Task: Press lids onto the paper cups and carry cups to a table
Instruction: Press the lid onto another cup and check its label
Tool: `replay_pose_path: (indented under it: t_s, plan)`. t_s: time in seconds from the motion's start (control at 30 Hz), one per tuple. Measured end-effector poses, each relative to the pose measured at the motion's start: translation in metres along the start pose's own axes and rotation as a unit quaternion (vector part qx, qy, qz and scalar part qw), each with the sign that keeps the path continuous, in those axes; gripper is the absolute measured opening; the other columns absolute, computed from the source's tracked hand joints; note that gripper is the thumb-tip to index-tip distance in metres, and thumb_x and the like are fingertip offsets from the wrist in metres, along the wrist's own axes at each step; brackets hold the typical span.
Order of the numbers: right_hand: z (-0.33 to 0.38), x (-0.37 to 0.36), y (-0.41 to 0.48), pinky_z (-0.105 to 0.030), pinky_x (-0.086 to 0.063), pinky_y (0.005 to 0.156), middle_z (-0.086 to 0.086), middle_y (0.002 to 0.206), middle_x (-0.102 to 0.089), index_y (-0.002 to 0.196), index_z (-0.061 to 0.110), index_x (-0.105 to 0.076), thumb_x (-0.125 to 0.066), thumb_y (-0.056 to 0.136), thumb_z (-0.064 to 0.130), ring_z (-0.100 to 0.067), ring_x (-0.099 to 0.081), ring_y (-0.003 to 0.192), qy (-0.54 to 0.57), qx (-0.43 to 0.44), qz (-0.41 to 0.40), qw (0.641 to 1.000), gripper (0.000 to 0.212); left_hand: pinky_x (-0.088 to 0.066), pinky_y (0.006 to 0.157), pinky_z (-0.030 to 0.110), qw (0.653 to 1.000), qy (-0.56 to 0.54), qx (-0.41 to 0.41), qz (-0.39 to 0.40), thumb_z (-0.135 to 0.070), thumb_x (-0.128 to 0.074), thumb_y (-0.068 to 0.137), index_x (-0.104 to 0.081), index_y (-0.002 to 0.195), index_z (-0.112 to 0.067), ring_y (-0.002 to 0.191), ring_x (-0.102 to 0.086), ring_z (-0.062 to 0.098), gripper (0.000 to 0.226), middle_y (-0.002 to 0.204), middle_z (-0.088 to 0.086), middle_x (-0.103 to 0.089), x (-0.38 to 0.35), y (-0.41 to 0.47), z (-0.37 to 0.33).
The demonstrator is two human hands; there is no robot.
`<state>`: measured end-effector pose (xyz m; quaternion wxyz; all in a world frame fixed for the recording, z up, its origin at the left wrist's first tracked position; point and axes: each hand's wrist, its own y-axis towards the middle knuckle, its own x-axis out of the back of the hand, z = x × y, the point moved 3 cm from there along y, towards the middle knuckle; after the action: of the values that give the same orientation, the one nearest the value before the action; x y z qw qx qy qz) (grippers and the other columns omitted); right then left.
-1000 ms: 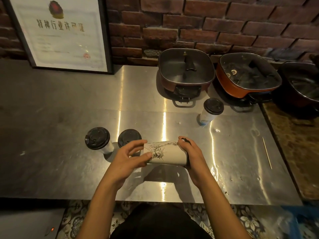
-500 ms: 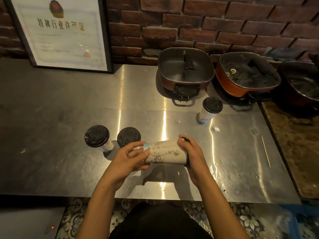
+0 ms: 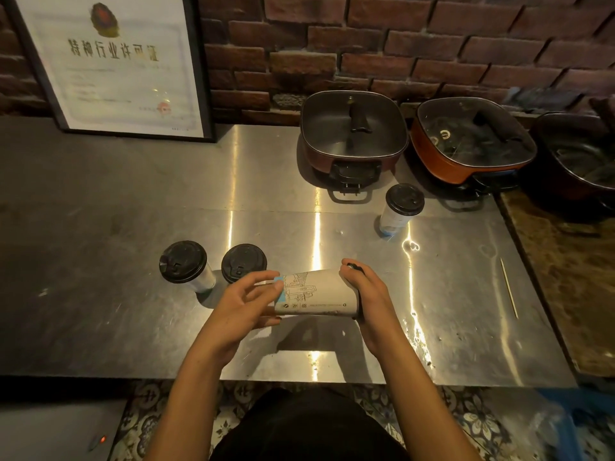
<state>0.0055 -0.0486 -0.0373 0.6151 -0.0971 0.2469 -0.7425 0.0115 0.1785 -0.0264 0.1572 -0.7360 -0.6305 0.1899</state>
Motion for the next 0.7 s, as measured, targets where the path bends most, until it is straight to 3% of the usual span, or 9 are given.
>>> replay_pose_path:
  t_s: [0.07, 0.23, 0.37, 0.53, 0.7]
  plan:
    - [0.0007, 0.0003, -0.0006, -0.037, -0.059, 0.074, -0.009, 0.116, -0.069, 0.120, 0.033, -0.067, -0.069, 0.078, 0.051, -0.028, -0.070, 0.107, -0.002, 0.004, -0.002, 1.000, 0.046, -0.066, 0.075, 0.035, 1.000, 0.000, 0.011, 0.002, -0.046, -0.078, 0.069, -0.069, 0.123, -0.023, 0.098, -0.078, 0.030, 0.059, 0.117, 0.010, -0.075, -0.0033, -0.0002, -0.0013]
    - [0.0029, 0.0035, -0.0007, -0.034, -0.057, 0.072, -0.008, 0.122, -0.067, 0.124, 0.029, -0.065, -0.067, 0.080, 0.051, -0.029, -0.065, 0.112, -0.008, 0.006, -0.007, 1.000, 0.049, -0.064, 0.087, 0.046, 1.000, -0.012, -0.004, 0.010, -0.037, -0.082, 0.070, -0.068, 0.127, -0.023, 0.112, -0.072, 0.034, 0.061, 0.126, 0.006, -0.072, -0.0025, -0.0015, -0.0003]
    - [0.0040, 0.0033, -0.0008, -0.028, -0.056, 0.067, -0.008, 0.121, -0.067, 0.125, 0.029, -0.065, -0.067, 0.078, 0.052, -0.028, -0.065, 0.111, -0.007, 0.008, -0.010, 1.000, 0.052, -0.066, 0.074, 0.036, 0.999, -0.018, 0.031, 0.000, -0.047, -0.081, 0.065, -0.070, 0.122, -0.022, 0.093, -0.079, 0.035, 0.063, 0.116, 0.015, -0.074, -0.0059, 0.0001, -0.0016]
    - [0.0059, 0.0045, 0.0014, -0.032, -0.057, 0.074, -0.008, 0.126, -0.064, 0.124, 0.032, -0.064, -0.066, 0.078, 0.052, -0.028, -0.062, 0.115, -0.008, 0.012, -0.013, 1.000, 0.050, -0.064, 0.083, 0.038, 1.000, 0.003, -0.007, 0.006, -0.039, -0.084, 0.067, -0.067, 0.127, -0.025, 0.111, -0.073, 0.029, 0.064, 0.125, 0.002, -0.074, -0.0026, 0.0001, -0.0013]
    - [0.0059, 0.0028, 0.0016, -0.030, -0.058, 0.072, -0.007, 0.123, -0.065, 0.124, 0.033, -0.064, -0.066, 0.077, 0.054, -0.026, -0.064, 0.113, -0.005, 0.014, -0.014, 1.000, 0.052, -0.065, 0.074, 0.032, 1.000, 0.001, 0.018, -0.008, -0.047, -0.079, 0.069, -0.069, 0.121, -0.025, 0.092, -0.079, 0.028, 0.057, 0.116, 0.010, -0.075, -0.0067, 0.0019, -0.0029]
